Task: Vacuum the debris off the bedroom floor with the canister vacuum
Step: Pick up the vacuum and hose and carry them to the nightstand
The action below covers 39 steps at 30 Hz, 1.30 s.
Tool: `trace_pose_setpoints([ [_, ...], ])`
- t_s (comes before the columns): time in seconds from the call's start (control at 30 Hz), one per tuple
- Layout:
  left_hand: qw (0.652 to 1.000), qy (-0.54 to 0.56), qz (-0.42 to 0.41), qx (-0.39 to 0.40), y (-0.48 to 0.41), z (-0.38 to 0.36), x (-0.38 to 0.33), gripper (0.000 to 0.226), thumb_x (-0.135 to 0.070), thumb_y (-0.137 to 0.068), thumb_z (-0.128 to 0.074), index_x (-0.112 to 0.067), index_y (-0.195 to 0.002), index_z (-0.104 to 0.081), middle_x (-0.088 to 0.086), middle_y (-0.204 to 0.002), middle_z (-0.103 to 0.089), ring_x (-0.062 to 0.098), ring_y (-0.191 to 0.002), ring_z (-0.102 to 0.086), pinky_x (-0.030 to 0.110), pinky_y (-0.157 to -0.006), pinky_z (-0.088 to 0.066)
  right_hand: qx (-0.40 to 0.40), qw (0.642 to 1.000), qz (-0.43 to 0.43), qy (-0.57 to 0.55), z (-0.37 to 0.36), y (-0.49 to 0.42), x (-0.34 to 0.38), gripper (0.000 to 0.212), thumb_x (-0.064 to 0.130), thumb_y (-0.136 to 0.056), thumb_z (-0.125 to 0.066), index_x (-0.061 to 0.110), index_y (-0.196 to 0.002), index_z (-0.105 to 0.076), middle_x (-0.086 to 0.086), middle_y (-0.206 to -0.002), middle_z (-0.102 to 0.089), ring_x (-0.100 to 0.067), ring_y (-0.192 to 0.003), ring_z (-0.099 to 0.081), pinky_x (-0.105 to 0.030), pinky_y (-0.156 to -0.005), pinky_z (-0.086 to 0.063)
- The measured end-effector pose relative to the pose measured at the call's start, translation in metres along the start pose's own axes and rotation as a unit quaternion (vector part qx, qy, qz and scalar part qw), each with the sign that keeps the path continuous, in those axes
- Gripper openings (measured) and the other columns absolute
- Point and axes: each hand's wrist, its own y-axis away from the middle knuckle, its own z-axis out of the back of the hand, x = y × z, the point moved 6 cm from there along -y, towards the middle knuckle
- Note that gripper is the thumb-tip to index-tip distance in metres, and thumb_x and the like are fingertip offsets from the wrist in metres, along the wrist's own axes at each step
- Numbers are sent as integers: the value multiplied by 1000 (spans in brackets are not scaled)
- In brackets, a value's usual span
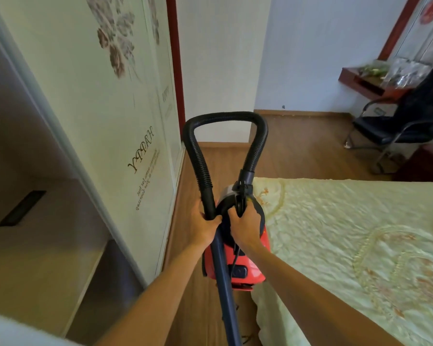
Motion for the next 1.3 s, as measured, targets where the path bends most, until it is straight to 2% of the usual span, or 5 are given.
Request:
trace_pose_setpoints([
  [0.13, 1000, -1, 4, -3, -51, -8, -7, 64, 7, -82, -69, -10, -138, -44, 13, -112, -65, 3, -79, -57, 0, -55, -44, -5, 1000, -2, -9, -12, -48, 10, 9, 16, -90, -57, 8, -88, -54, -6, -69, -63, -20, -59, -59, -42, -58, -54],
  [0.5, 1000, 17, -8, 21, -221, -40, -9, 54, 0, -82, -71, -11, -130, -48, 1, -95, -66, 11, -82, -67, 13, -61, -56, -33, 999, 0, -34, -53, -200, 26, 9, 18, -85, -60, 13, -81, -54, -8, -69, -64, -26, -60, -62, -49, -57, -57],
  [0.7, 998, 37, -25, 34, -338, -64, -11, 55, -2, -81, -73, -17, -129, -51, -1, -103, -69, 18, -97, -69, 24, -76, -59, -58, 996, -7, -67, -83, -305, 29, 20, 35, -71, -60, 17, -76, -54, -5, -63, -61, -26, -56, -58, -54, -55, -55],
  [0.93, 998, 31, -42, 36, -458, -91, -35, 57, 0, -81, -73, -10, -132, -48, 10, -111, -68, 18, -95, -68, 13, -69, -57, -81, 995, 3, -63, -99, -418, 58, 8, 18, -84, -62, 11, -81, -57, -15, -70, -65, -24, -56, -59, -52, -57, -56],
  [1.3, 997, -46, -55, 11, -659, -160, -57, 54, -20, -78, -79, -21, -125, -52, 1, -105, -71, 16, -89, -71, 41, -78, -61, -72, 993, 20, -91, -124, -632, 69, 10, 20, -83, -61, 13, -78, -57, -7, -64, -62, -30, -58, -61, -52, -56, -57],
])
